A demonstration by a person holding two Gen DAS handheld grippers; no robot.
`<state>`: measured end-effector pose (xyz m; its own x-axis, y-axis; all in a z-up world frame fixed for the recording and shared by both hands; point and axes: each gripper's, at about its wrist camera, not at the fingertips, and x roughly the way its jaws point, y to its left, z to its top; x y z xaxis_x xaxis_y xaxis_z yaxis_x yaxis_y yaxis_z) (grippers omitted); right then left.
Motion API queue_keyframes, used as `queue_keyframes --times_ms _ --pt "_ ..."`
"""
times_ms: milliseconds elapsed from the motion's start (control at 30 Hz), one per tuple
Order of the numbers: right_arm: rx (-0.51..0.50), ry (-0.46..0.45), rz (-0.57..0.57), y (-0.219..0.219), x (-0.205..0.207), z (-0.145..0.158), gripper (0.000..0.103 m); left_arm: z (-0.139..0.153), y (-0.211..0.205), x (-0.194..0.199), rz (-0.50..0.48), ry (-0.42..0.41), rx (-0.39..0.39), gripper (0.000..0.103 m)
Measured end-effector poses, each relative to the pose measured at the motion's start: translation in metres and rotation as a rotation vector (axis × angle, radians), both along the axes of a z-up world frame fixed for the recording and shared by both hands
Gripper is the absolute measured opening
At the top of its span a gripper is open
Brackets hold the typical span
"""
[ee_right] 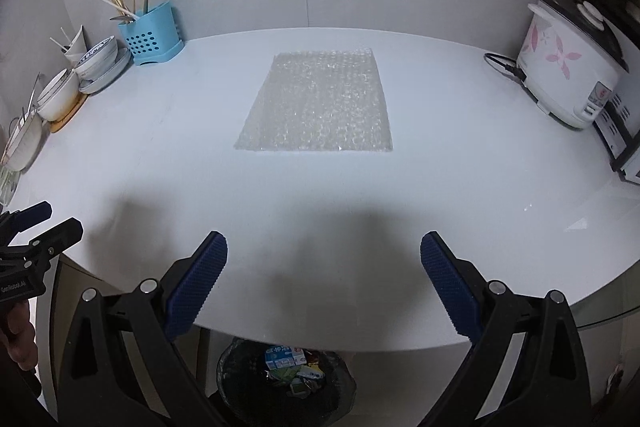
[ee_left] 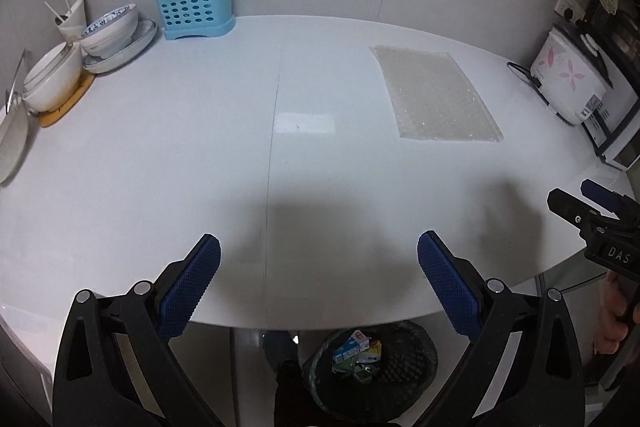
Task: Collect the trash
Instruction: 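Raise both open grippers and move the right gripper to the bubble-wrap sheet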
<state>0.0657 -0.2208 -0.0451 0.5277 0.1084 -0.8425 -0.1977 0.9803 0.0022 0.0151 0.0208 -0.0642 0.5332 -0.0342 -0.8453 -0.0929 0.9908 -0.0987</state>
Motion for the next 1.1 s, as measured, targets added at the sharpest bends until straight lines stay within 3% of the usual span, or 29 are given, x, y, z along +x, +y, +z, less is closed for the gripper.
queue_keyframes --times_ms 367,667,1100 --pt "-0.004 0.066 -0.077 0.035 0.1 -0.023 0.093 -0.006 0.029 0.083 -0.023 0.018 -0.023 0.097" --pt "-0.026 0.213 -0.12 0.043 0.195 -0.077 0.093 -0.027 0.045 0.146 -0.058 0.053 -0.027 0.097" --pt "-0.07 0.304 -0.158 0.051 0.224 -0.11 0.093 -0.052 0.052 0.193 -0.116 0.105 -0.045 0.097"
